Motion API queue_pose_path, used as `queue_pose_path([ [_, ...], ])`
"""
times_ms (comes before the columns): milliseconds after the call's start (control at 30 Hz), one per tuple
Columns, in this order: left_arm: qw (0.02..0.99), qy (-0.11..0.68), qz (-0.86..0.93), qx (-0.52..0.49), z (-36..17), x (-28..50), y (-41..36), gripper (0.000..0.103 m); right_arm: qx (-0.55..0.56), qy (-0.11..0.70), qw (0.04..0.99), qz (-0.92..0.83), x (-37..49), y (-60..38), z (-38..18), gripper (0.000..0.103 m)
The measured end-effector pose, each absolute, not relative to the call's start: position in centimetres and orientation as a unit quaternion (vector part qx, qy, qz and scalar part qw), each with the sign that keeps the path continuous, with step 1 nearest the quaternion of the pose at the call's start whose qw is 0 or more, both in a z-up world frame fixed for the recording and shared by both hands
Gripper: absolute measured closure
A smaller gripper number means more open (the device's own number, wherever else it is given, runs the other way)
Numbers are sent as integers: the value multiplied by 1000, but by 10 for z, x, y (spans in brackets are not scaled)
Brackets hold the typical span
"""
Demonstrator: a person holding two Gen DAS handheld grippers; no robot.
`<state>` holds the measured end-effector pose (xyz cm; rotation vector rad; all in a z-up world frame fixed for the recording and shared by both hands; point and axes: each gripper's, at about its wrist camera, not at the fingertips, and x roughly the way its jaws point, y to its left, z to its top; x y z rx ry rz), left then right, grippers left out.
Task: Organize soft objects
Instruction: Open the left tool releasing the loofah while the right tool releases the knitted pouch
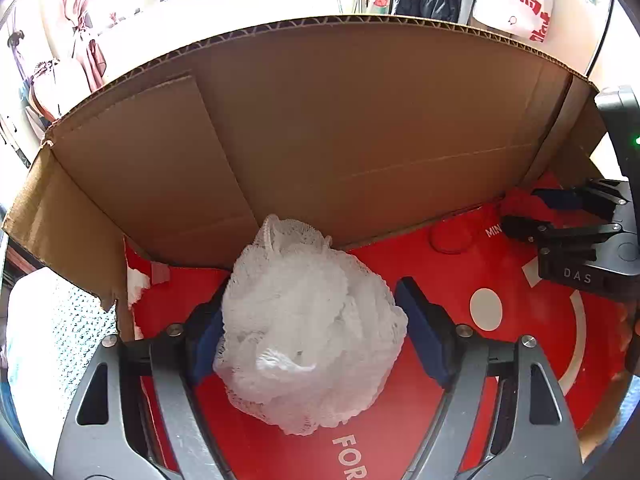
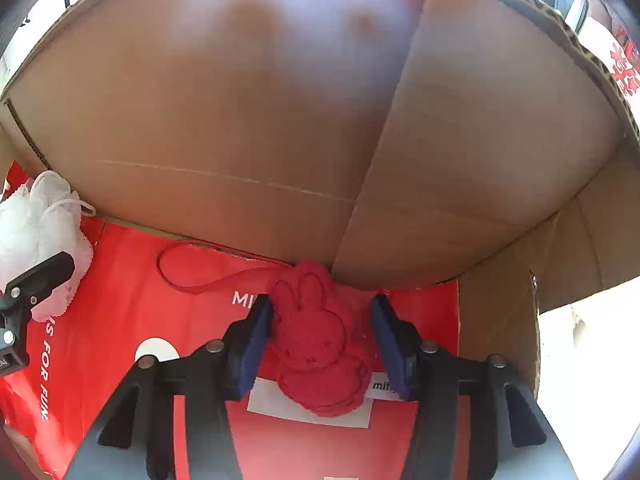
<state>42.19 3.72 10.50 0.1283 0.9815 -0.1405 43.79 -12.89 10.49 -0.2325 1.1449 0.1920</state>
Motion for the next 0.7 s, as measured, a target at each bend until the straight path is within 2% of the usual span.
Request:
queue_pose_path([
  [267, 883, 461, -77, 52, 117, 422, 45, 20, -109, 534, 833, 97, 433, -124, 108, 40],
  [533, 900, 427, -84, 19, 134, 398, 48, 13, -98, 519, 843, 102, 418, -123, 125, 37],
  [633, 907, 412, -89, -4, 140, 383, 59, 12, -96, 503, 853, 103, 408, -124, 140, 29],
  [700, 912, 399, -93, -15, 144, 373, 71, 7, -89, 493, 859, 104, 400, -126, 151, 28],
])
